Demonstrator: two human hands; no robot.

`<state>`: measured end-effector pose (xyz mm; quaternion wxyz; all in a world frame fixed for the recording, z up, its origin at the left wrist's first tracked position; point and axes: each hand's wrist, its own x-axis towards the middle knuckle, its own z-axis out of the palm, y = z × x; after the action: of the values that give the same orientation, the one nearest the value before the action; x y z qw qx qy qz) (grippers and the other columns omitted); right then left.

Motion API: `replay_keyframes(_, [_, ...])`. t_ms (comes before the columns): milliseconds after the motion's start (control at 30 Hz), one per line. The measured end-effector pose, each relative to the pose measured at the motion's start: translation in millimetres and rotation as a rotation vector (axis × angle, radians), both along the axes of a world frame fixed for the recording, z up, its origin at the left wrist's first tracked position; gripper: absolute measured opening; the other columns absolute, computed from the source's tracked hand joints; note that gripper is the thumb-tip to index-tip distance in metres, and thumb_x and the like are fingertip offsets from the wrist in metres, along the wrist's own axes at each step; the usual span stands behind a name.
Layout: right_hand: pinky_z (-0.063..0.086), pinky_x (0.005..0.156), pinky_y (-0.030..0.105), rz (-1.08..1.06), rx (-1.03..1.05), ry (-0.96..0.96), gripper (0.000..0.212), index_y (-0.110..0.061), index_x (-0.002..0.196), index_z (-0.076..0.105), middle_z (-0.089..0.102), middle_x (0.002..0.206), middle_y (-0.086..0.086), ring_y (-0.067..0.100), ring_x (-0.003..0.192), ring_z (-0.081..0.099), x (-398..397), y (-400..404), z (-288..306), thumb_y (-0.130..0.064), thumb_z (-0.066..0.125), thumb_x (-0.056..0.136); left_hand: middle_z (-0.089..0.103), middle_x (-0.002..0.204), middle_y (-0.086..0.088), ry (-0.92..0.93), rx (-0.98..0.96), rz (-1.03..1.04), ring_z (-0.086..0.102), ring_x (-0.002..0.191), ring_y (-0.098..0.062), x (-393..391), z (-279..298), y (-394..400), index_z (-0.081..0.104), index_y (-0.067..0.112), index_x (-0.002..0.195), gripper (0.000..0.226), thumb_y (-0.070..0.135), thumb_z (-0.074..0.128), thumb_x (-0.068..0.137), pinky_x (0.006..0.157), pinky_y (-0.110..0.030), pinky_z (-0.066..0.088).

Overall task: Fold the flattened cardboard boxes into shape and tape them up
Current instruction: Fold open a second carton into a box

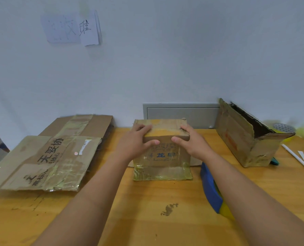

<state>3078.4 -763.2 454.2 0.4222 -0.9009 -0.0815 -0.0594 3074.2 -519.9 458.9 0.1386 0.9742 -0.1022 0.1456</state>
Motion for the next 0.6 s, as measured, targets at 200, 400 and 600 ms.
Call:
replay_keyframes(200, [0.043, 0.109, 0.044, -0.073, -0.222, -0.019, 0.085, -0.032, 0.159, 0.021, 0.039, 0.158, -0.003, 0.024, 0.141, 0.042, -17, -6, 12, -0.062, 0.062, 0.09, 0.029, 0.156, 0.01, 0.011, 0.021, 0.039, 0.046, 0.131, -0.022, -2, -3, -2, 0.032, 0.04, 0.151, 0.08, 0.08, 0.045, 0.083, 0.093, -0.039, 0.05])
replay_keyframes(400, [0.039, 0.109, 0.045, -0.186, -0.394, 0.025, 0.071, -0.023, 0.155, 0.03, 0.035, 0.157, 0.007, 0.029, 0.141, 0.036, -61, -44, 17, -0.054, 0.054, 0.097, 0.033, 0.154, 0.004, -0.032, 0.0, 0.158, 0.052, 0.125, -0.027, -4, -11, -17, 0.037, 0.037, 0.146, 0.071, 0.077, 0.043, 0.087, 0.083, -0.039, 0.053])
replay_keyframes(600, [0.046, 0.084, 0.04, -0.251, -0.655, 0.181, 0.075, -0.02, 0.139, 0.045, 0.052, 0.131, 0.006, 0.029, 0.118, 0.05, -121, -67, -5, -0.076, 0.045, 0.089, 0.038, 0.15, -0.003, -0.048, 0.012, 0.192, 0.056, 0.12, -0.029, -12, -11, -29, 0.044, 0.034, 0.136, 0.062, 0.075, 0.04, 0.089, 0.074, -0.038, 0.055])
